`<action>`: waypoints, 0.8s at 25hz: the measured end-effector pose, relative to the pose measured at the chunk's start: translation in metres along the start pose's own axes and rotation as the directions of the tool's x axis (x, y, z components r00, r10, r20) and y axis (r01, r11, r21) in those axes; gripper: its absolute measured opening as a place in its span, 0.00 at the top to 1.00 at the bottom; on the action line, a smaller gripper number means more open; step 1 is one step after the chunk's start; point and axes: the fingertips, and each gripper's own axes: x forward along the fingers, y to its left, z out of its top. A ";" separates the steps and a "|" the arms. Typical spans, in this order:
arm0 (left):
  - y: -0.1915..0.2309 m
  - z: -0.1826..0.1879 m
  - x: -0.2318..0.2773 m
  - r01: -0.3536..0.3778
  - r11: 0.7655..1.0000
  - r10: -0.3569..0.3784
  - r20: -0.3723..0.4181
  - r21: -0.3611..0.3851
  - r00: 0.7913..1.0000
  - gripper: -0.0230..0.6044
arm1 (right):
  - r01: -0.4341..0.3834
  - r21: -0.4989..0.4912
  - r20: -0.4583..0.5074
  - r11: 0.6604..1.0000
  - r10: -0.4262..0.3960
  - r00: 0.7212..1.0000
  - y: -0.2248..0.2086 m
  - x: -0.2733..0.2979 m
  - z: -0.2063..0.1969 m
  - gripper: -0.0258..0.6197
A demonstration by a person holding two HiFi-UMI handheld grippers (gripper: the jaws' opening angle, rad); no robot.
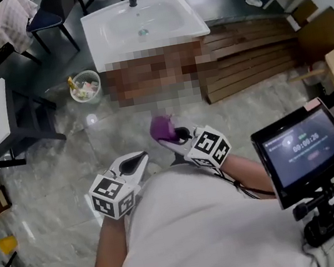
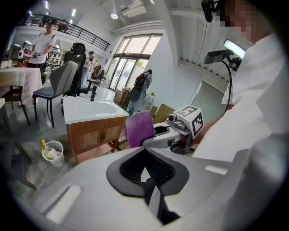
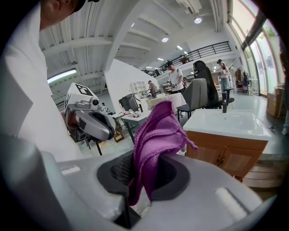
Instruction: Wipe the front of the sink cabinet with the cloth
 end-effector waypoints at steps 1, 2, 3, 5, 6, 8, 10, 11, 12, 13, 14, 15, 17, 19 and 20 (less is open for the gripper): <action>0.001 -0.002 -0.002 -0.004 1.000 0.004 0.000 -0.008 1.000 0.95 | -0.007 -0.007 -0.003 1.000 0.007 1.000 0.003 0.001 0.001 0.83; 0.001 -0.005 -0.003 -0.007 1.000 0.007 -0.001 -0.016 1.000 0.95 | -0.012 -0.013 -0.006 1.000 0.012 1.000 0.005 0.002 0.001 0.83; 0.002 -0.007 -0.005 -0.011 1.000 0.011 0.000 -0.022 1.000 0.95 | -0.016 -0.019 -0.009 1.000 0.016 1.000 0.007 0.002 0.001 0.83; 0.002 -0.008 -0.008 -0.016 0.999 0.016 0.003 -0.028 1.000 0.95 | -0.022 -0.025 -0.012 0.999 0.022 1.000 0.011 0.004 0.001 0.83; 0.001 -0.009 -0.009 -0.018 0.999 0.018 0.005 -0.029 1.000 0.95 | -0.025 -0.025 -0.014 0.999 0.025 1.000 0.013 0.004 0.001 0.83; 0.000 -0.008 -0.009 -0.021 0.999 0.022 0.009 -0.029 1.000 0.95 | -0.030 -0.026 -0.019 0.999 0.030 0.999 0.015 0.004 -0.001 0.83; 0.000 -0.009 -0.008 -0.023 0.999 0.024 0.011 -0.030 1.000 0.95 | -0.034 -0.032 -0.022 0.999 0.033 0.999 0.015 0.006 -0.002 0.83; 0.001 -0.011 -0.008 -0.024 0.999 0.025 0.011 -0.030 1.000 0.95 | -0.035 -0.037 -0.021 0.999 0.034 0.999 0.015 0.008 -0.003 0.83; 0.002 -0.012 -0.008 -0.025 0.999 0.026 0.010 -0.030 1.000 0.95 | -0.035 -0.042 -0.021 0.999 0.034 0.999 0.015 0.009 -0.002 0.83; 0.003 -0.013 -0.009 -0.027 0.999 0.027 0.009 -0.029 1.000 0.95 | -0.035 -0.045 -0.021 0.998 0.034 0.999 0.015 0.010 -0.002 0.83; 0.003 -0.013 -0.010 -0.028 0.999 0.029 0.009 -0.029 1.000 0.95 | -0.035 -0.047 -0.021 0.998 0.034 0.999 0.015 0.011 0.000 0.83; 0.003 -0.012 -0.012 -0.030 0.999 0.030 0.009 -0.028 1.000 0.95 | -0.035 -0.048 -0.021 0.998 0.034 0.999 0.016 0.011 0.002 0.83; 0.002 -0.010 -0.015 -0.034 0.999 0.034 0.012 -0.029 0.999 0.95 | -0.038 -0.051 -0.020 0.998 0.037 0.999 0.018 0.010 0.006 0.83; 0.002 -0.009 -0.017 -0.039 0.999 0.039 0.013 -0.030 0.999 0.95 | -0.044 -0.055 -0.022 0.998 0.042 0.999 0.020 0.012 0.008 0.83; 0.003 -0.009 -0.018 -0.040 0.999 0.041 0.013 -0.030 0.999 0.95 | -0.046 -0.057 -0.025 0.997 0.044 0.999 0.020 0.013 0.009 0.83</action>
